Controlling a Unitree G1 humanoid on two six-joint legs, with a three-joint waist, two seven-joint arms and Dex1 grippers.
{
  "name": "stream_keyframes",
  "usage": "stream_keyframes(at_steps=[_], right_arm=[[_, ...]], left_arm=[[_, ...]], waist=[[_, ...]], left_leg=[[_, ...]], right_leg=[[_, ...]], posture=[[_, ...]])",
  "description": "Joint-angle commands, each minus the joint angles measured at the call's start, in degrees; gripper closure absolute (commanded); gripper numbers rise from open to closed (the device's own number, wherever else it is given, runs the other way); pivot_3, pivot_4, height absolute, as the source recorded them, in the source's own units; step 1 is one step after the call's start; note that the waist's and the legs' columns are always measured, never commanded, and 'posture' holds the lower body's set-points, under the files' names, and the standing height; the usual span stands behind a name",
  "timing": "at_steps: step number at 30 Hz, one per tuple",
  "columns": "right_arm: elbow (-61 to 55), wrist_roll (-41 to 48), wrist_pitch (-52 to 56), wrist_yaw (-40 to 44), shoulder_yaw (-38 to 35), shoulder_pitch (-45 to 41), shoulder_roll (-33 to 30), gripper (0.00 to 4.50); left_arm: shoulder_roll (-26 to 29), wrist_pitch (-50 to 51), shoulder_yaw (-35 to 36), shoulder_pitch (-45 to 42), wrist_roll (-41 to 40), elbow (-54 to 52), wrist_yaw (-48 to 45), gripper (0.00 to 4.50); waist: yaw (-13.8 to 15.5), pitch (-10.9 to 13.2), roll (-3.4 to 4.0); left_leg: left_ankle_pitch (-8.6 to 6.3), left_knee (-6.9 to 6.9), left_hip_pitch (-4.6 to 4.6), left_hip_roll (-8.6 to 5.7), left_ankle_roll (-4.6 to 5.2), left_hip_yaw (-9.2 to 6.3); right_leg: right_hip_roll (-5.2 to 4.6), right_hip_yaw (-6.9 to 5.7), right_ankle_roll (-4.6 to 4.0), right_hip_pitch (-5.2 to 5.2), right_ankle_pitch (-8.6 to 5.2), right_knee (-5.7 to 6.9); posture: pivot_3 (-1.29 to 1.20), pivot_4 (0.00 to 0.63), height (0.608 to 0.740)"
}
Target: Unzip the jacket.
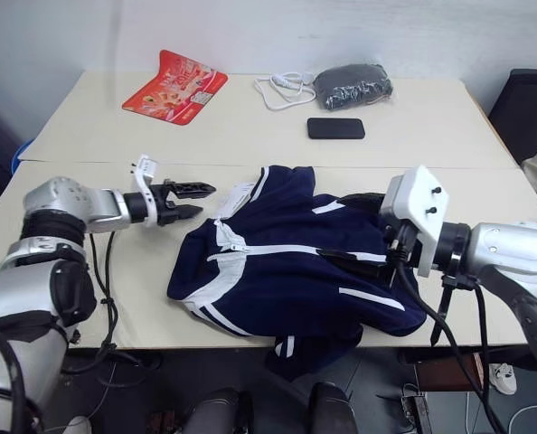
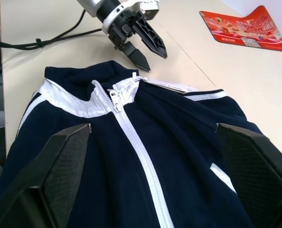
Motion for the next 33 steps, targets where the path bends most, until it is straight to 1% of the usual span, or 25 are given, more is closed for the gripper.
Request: stream_keyframes(at_steps=[1,10,19,20,21,25,28,29,30,33], right_arm=[[-1.12,-0.29,-1.05,0.12,-1.75,-0.27,0.21,0.11],[-0.27,-0.96,-0.85,1.34,-1.3,-2.12,-0.27,0.11],[-1.37,-1.77,-0.94,1.22,-1.9,-0.81,-0.42,0.11],[-1.59,-2.0,-1.03,1.33,-2.0,-0.48,-0.58,0.08],[-1.8,-2.15,-1.1,1.38,-2.12,-0.16,-0.67,0.08],[-2.19,-2.47,-1.11,1.26,-2.55,0.64,-0.49,0.08],[-2.35,-2.59,-1.18,1.06,-2.54,0.97,-0.21,0.08],[-2.37,-2.66,-1.24,0.99,-2.4,1.01,-0.1,0.08],[-2.43,-2.68,-1.27,0.93,-2.34,1.08,-0.03,0.08],[-2.3,-2.87,-1.44,0.78,-1.9,0.94,0.22,0.08]], left_arm=[[-1.09,-0.24,2.77,0.66,-1.32,-0.63,1.07,0.0],[-8.84,-3.39,7.02,-0.77,-1.76,2.22,5.83,0.0],[-12.85,-7.05,10.02,-2.98,-1.89,5.69,9.52,0.0],[-13.08,-7.63,10.3,-2.98,-1.81,5.96,10.07,0.38],[-13.19,-8.12,10.38,-2.95,-1.69,6.07,10.35,0.58],[-12.73,-8.12,10.44,-2.99,-1.6,6.59,10.52,1.75],[-12.18,-7.96,10.43,-2.99,-1.63,6.57,10.4,2.78],[-12.08,-8.02,10.38,-2.95,-1.58,6.53,10.31,3.04],[-12.01,-8.0,10.33,-2.89,-1.56,6.46,10.22,3.43],[-11.9,-8.01,10.0,-2.62,-1.47,6.0,9.64,4.34]], waist=[[0.22,0.0,-0.03],[1.43,-0.04,-0.1],[1.33,-0.04,-0.11],[1.31,-0.04,-0.11],[1.3,-0.04,-0.11],[1.25,-0.03,-0.12],[1.14,-0.02,-0.14],[1.12,-0.02,-0.14],[1.1,-0.02,-0.14],[1.11,-0.02,-0.14]], left_leg=[[0.0,0.01,-0.01,-0.01,0.01,-0.01],[0.02,0.06,0.0,-0.07,0.04,-0.05],[0.03,0.05,0.0,-0.12,0.06,-0.09],[0.03,0.05,0.0,-0.12,0.06,-0.08],[0.03,0.05,0.0,-0.12,0.06,-0.09],[0.03,0.05,0.0,-0.12,0.06,-0.08],[0.03,0.03,0.0,-0.12,0.06,-0.07],[0.03,0.03,0.0,-0.12,0.06,-0.07],[0.03,0.03,0.0,-0.11,0.06,-0.07],[0.03,0.03,0.0,-0.11,0.06,-0.07]], right_leg=[[-0.01,-0.01,0.0,0.01,0.0,0.0],[-0.06,-0.03,0.01,0.07,0.01,0.0],[-0.1,-0.07,0.03,0.11,0.02,-0.01],[-0.1,-0.07,0.03,0.11,0.02,-0.01],[-0.1,-0.07,0.04,0.11,0.02,-0.01],[-0.1,-0.07,0.04,0.1,0.02,-0.01],[-0.1,-0.07,0.04,0.08,0.02,-0.01],[-0.1,-0.07,0.04,0.08,0.02,-0.01],[-0.1,-0.07,0.04,0.08,0.02,-0.01],[-0.1,-0.07,0.04,0.08,0.02,-0.02]], posture=[[0.0,0.15,0.74],[0.0,0.15,0.74],[0.0,0.15,0.74],[0.0,0.15,0.74],[0.0,0.15,0.74],[0.0,0.15,0.74],[0.0,0.15,0.74],[0.0,0.15,0.74],[0.0,0.15,0.74],[0.0,0.15,0.74]])
